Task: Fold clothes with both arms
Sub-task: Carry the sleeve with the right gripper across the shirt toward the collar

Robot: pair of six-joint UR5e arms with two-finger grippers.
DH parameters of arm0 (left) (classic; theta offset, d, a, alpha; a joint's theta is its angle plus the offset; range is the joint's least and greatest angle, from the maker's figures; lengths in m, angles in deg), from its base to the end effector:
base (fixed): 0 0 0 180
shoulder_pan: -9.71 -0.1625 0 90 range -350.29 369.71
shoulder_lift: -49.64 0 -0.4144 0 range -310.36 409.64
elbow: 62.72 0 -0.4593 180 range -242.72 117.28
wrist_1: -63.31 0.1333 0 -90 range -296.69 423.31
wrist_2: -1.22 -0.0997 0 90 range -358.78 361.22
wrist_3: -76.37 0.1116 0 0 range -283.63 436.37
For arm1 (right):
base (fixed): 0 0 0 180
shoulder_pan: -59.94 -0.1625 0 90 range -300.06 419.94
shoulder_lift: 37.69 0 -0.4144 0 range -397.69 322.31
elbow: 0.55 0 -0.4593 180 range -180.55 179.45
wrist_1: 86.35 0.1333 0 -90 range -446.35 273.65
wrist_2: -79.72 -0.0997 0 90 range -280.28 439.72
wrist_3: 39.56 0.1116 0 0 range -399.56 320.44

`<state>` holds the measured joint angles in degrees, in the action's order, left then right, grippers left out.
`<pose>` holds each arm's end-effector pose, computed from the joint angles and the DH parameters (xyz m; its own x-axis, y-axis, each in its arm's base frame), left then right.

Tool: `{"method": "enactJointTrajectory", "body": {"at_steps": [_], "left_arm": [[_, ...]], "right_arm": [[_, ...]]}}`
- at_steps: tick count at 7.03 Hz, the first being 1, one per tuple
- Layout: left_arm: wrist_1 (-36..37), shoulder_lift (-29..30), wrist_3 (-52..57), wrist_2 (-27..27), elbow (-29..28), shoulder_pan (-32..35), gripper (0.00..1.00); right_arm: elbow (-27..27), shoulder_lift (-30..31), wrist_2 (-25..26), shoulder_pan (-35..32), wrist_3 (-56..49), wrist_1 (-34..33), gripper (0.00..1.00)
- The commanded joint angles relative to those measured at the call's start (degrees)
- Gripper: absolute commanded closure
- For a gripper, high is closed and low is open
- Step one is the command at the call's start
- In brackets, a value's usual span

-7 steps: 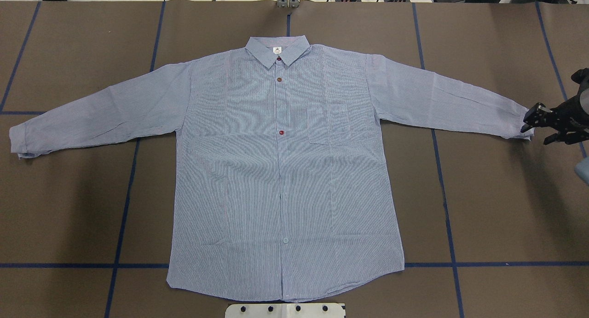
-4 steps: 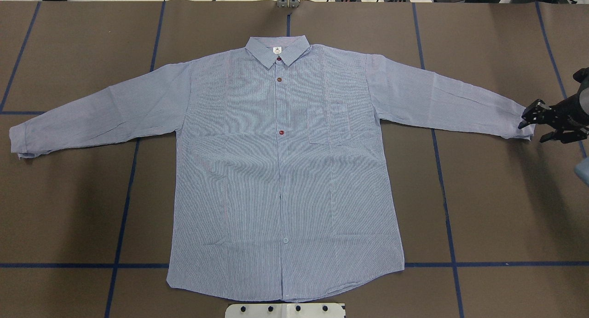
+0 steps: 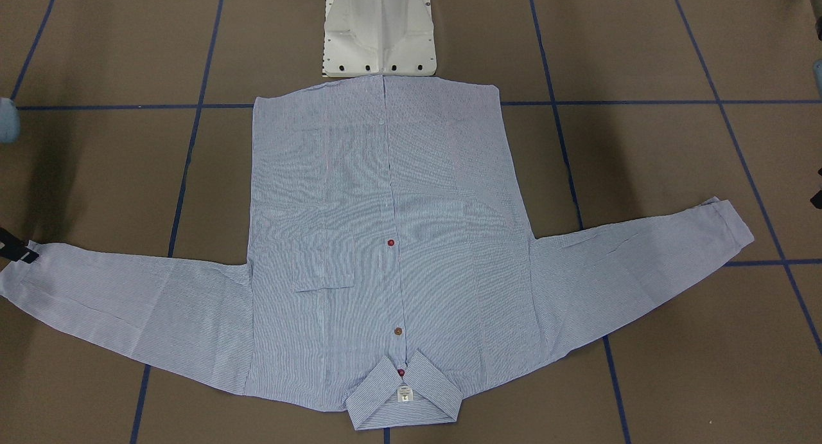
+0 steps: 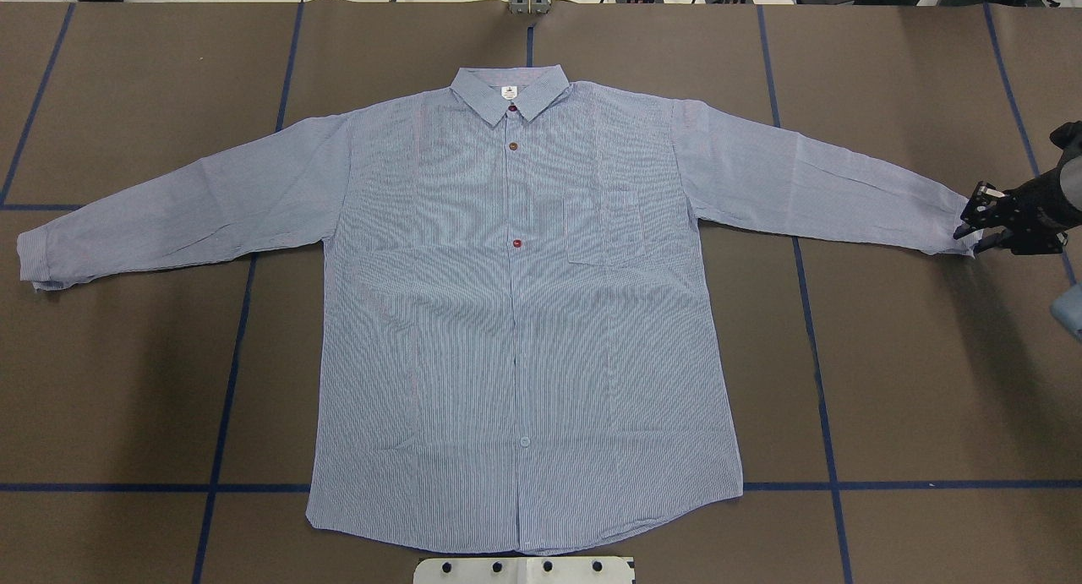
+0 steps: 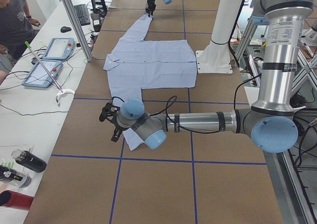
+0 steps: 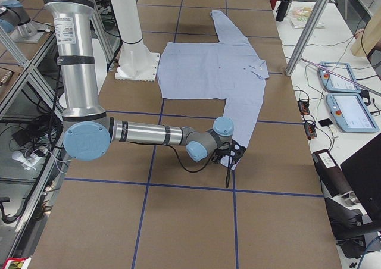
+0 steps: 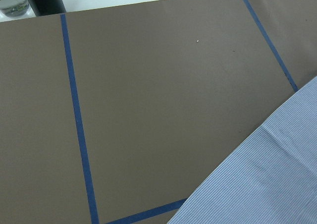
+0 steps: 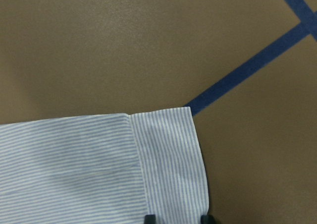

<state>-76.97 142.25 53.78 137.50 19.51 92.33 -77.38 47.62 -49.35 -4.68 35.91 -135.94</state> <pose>0.0250 -0.6031 0.6016 0.6069 0.2821 -0.7430 0.1543 0.8753 0.4583 -0.2083 -0.5859 0.6640 0.4923 0.5832 0.6462 -0.4494 0.8060 -0.3851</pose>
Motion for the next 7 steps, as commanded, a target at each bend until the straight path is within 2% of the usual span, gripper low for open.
{"method": "enactJointTrajectory", "body": {"at_steps": [1,2,3,5,6,7], "left_arm": [[0.09,-0.15,-0.09,0.04,0.56,0.00,0.01],[0.09,-0.24,-0.18,0.12,0.56,0.00,0.01],[0.09,-0.24,-0.18,0.30,0.56,0.00,0.01],[0.09,-0.68,-0.61,0.65,0.65,0.00,0.00],[-0.09,-1.55,-0.79,0.74,0.73,0.00,0.00],[0.26,-1.65,-0.88,1.61,0.65,0.09,0.00]], "right_arm": [[-3.83,-1.02,-0.30,-0.07,1.24,-0.59,1.00],[-8.74,-1.20,-0.39,0.02,2.99,-0.86,1.00],[-11.83,-4.33,-0.39,0.28,5.10,-2.77,1.00],[-12.57,-17.64,0.65,6.48,8.37,-12.06,1.00],[-12.22,-24.59,4.14,10.18,8.37,-18.55,1.00],[-12.04,-29.80,10.35,14.39,8.37,-20.70,1.00]]}}
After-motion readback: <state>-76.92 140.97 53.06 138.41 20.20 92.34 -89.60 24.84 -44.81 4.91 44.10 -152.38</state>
